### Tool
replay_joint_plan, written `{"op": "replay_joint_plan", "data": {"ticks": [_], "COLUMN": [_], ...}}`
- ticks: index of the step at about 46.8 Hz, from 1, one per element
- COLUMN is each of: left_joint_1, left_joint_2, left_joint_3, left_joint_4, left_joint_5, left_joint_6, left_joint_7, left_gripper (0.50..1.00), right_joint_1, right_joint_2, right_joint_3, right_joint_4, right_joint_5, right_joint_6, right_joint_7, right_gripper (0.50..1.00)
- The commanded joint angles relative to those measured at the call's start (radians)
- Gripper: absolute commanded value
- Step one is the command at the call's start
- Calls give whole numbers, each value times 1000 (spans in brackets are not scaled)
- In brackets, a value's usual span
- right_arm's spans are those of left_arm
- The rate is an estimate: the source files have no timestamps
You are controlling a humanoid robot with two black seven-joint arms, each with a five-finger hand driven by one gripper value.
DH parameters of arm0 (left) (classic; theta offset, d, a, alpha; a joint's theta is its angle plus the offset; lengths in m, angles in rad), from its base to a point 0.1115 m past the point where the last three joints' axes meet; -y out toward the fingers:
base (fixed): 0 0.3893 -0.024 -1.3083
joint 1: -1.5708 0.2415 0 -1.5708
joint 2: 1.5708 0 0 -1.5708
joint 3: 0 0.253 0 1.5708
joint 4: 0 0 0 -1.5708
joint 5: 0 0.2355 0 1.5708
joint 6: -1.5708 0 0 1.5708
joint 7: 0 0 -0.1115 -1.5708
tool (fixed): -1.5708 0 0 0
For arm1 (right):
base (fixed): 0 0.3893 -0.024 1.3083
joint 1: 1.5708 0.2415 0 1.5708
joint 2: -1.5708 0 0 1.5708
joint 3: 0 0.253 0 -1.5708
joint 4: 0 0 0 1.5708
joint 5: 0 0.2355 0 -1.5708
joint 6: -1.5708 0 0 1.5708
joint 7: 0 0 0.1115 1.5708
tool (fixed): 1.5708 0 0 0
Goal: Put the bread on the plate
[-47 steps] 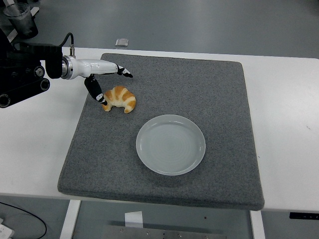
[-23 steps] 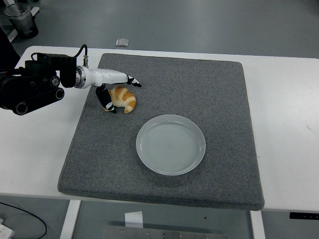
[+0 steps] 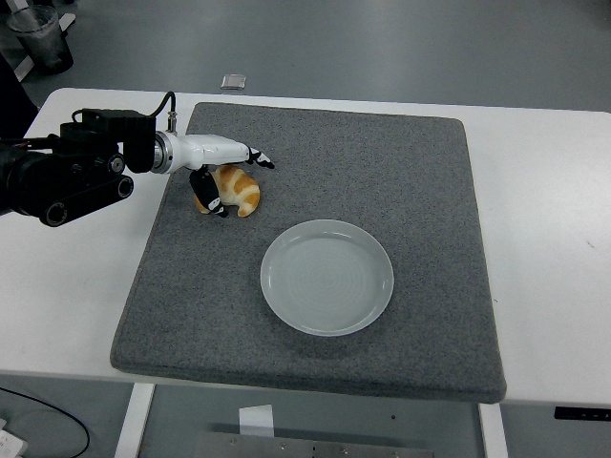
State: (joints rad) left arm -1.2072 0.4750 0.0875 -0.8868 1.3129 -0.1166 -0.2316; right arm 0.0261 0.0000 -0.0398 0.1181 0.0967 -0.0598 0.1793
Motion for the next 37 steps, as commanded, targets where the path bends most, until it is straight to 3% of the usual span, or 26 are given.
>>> {"op": "replay_joint_plan", "data": {"ticks": [1,3,11,18,22,27,37], "left_joint_1": [0,0,0,0,0,0,-3], "left_joint_2": [-7,-9,-12,-30,-33,-44,-46], "left_joint_3": [0,0,0,0,-2,0,0], "left_joint_4": [3,6,14,39,40,42,42], "left_joint_5": [6,8,35,66,77,78,91], "left_joint_6": [0,2,23,41,45,52,52], "left_joint_7": [0,0,0,-2,0,1,6], "left_gripper": [932,887,812,617,591,500,500], "right_joint_1": [0,0,0,0,0,0,0], "right_joint_2": [0,0,0,0,0,0,0], "right_joint_3": [0,0,0,0,0,0,0], "right_joint_4": [0,0,0,0,0,0,0], "right_joint_5": [0,0,0,0,0,0,0], "right_joint_6": [0,0,0,0,0,0,0], "right_joint_7": [0,0,0,0,0,0,0], "right_gripper": [932,932,932,932,932,932,932]}}
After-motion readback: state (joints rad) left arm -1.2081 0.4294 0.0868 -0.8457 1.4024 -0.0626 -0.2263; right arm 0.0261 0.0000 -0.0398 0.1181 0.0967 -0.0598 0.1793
